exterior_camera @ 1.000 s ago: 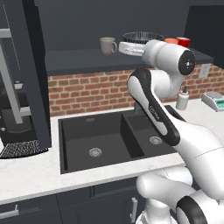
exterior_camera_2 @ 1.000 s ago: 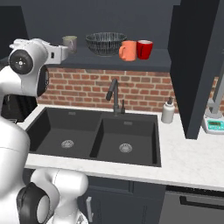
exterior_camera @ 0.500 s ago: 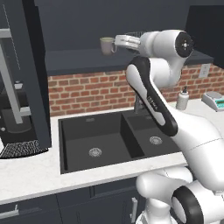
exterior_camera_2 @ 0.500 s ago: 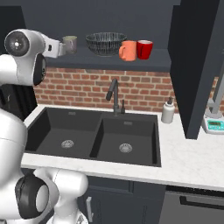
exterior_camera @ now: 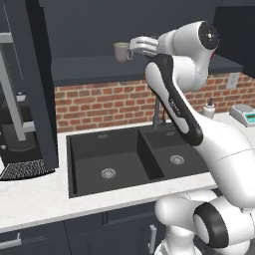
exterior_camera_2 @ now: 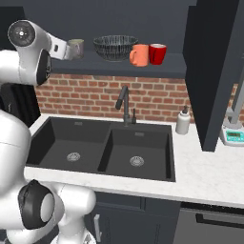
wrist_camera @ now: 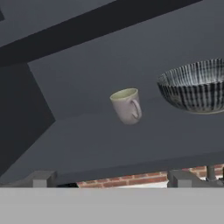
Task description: Gather all objects into one cabinet and sort the glasses and bowls to opposite sides.
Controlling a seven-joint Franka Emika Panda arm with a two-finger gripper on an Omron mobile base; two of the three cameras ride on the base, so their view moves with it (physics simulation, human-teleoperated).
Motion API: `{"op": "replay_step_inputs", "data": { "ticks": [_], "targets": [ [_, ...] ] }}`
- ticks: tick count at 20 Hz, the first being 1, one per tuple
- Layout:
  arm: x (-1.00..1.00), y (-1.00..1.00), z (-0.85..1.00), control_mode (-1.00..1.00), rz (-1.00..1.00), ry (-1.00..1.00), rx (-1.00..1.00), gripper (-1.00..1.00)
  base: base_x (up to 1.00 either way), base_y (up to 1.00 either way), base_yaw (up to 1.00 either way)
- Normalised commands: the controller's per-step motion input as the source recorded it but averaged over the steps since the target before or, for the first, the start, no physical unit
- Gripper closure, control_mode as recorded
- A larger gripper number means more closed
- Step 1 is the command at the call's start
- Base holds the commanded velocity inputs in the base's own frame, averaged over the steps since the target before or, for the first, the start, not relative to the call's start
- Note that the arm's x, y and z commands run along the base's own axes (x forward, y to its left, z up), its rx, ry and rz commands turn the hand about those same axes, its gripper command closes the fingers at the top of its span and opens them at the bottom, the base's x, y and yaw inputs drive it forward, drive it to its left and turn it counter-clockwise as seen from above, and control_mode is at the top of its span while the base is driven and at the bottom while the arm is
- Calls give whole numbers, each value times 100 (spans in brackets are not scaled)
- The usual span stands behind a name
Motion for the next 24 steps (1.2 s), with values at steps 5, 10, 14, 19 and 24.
{"op": "replay_step_inputs", "data": {
  "ticks": [5,10,14,19,24],
  "targets": [
    [27,0,-1,-100,0,2,0,-100,0,0,0],
    [38,-13,-3,-100,0,0,0,-100,0,0,0],
    [18,-22,-16,-100,0,0,0,-100,0,0,0],
    [8,1,-9,-100,1,0,2,-100,0,0,0],
    [25,0,-32,-100,2,1,0,-100,0,0,0]
  ]
}}
